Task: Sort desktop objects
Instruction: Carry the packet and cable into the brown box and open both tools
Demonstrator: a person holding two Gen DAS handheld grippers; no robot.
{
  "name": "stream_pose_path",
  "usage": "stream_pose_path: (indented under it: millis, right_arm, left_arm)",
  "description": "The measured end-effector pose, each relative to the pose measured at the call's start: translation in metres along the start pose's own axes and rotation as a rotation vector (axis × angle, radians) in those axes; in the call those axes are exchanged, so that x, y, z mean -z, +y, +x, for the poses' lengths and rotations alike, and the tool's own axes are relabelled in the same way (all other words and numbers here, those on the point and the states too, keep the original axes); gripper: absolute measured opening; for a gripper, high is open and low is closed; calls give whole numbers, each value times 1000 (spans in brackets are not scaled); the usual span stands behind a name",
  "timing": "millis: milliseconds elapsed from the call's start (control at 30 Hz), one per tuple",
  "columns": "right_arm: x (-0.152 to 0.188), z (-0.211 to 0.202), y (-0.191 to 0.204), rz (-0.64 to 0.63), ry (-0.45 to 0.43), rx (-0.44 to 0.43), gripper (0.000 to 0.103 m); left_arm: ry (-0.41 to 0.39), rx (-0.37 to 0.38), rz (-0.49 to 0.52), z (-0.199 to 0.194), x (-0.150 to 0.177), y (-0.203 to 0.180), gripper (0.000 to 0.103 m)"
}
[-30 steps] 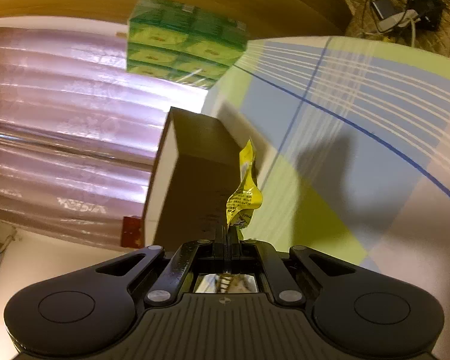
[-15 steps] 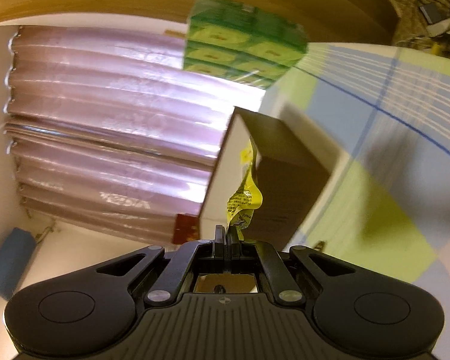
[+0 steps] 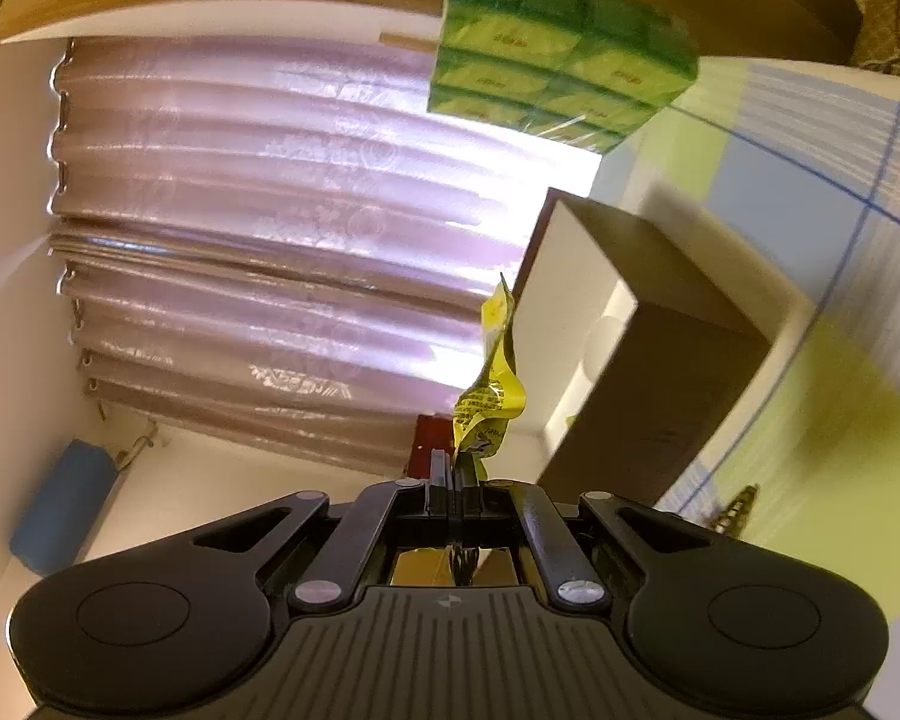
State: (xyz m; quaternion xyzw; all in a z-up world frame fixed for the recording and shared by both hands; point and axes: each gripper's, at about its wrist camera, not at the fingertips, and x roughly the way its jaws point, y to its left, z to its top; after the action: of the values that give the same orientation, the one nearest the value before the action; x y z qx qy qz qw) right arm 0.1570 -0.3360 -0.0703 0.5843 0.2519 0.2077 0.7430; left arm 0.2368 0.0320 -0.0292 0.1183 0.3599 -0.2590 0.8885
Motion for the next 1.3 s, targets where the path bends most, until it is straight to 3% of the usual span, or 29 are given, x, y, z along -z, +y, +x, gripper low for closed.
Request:
stream_pose_path:
  millis: [233,567,767,1033,1300]
  right_arm:
    - [-11,39,9,-15,30,-3,0]
    - [-26,123,13,-66,105,92,0]
    - [-32,172,5,-122,192,213,0]
    - [-36,209,-9,-243,318,407,0]
    - [-21,243,-7,-507,472,597,0]
  left_arm:
    - [-34,-8,2,7,-28,11,14]
    - [-7,-18,-27,53,-70,40,14]
    - [78,-34,-38,98,-87,58,14]
    - [168,-49,-57,142,-82,72,14]
    - [197,-55,-61,157,-72,71,14]
